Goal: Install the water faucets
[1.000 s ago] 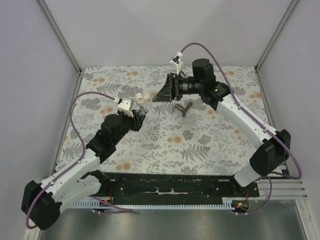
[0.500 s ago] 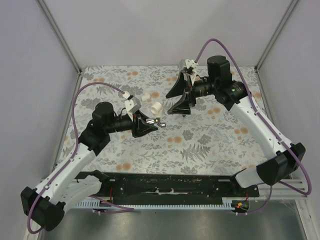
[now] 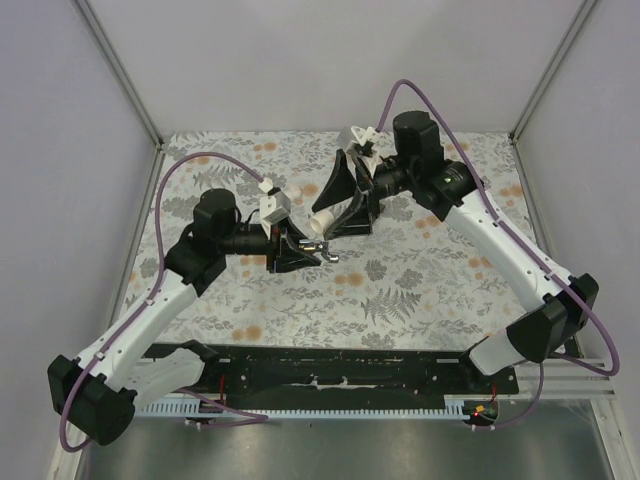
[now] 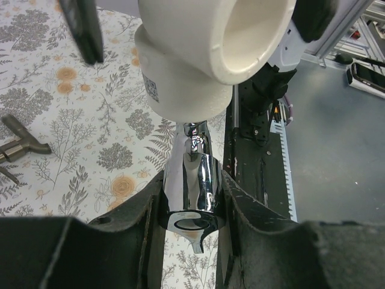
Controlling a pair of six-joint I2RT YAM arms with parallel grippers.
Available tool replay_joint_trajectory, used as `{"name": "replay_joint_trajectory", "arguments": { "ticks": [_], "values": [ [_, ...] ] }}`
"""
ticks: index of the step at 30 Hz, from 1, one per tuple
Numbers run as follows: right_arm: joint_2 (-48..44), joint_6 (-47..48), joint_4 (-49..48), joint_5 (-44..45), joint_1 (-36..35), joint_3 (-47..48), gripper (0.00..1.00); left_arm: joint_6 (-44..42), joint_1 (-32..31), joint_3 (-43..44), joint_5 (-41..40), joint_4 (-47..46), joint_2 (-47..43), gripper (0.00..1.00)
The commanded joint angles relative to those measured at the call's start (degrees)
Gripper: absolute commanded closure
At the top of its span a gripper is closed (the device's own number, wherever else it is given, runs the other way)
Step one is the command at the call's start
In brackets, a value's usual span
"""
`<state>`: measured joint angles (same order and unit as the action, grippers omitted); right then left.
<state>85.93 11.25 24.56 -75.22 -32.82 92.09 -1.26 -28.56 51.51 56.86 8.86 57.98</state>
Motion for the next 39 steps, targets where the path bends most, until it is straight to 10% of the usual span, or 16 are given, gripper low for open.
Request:
{"name": "replay_joint_trajectory", "arguments": {
  "ticks": [1,4,10,16,23,29,33,39],
  "values": [
    [1.87,-5.08,-2.94,1.56,-0.4,3.09,0.3,-2.7,0.26,3.43,2.47,-1.66,-0.58,0.98],
    [3.1,-10.43,-2.85,4.98,-0.4,4.23,0.52,-3.23,0.26,3.78,-1.9,-0.69,-1.63,0.98],
    [1.7,-20.55,1.71,33.3,-1.45,3.45,1.0,-4.54,-6.32,2.46,-38.43,-0.86,-7.69,0.98],
    [-1.64,-32.41,1.73,61.83,-6.99,-2.52,1.0,-12.26,-24.41,0.62,-74.98,-6.55,-7.27,0.98],
    [-1.64,-39.89,-1.61,67.13,-8.49,-6.92,1.0,-36.15,-40.16,-8.16,-105.53,-37.9,-0.07,0.98],
    [-4.63,-40.61,-7.06,67.84,-8.4,-9.3,0.75,-32.62,-41.59,-7.91,-104.17,-35.35,1.45,0.98],
    [-6.47,-34.55,-7.24,63.64,-7.35,-6.49,0.43,-16.62,-34.31,-7.21,-88.19,-18.47,-4.7,0.98],
    [-10.69,-21.2,-6.98,41.43,-0.86,-4.64,0.22,-5.08,-15.95,-8.61,-52.97,-4.66,-12.35,0.98]
  ]
}}
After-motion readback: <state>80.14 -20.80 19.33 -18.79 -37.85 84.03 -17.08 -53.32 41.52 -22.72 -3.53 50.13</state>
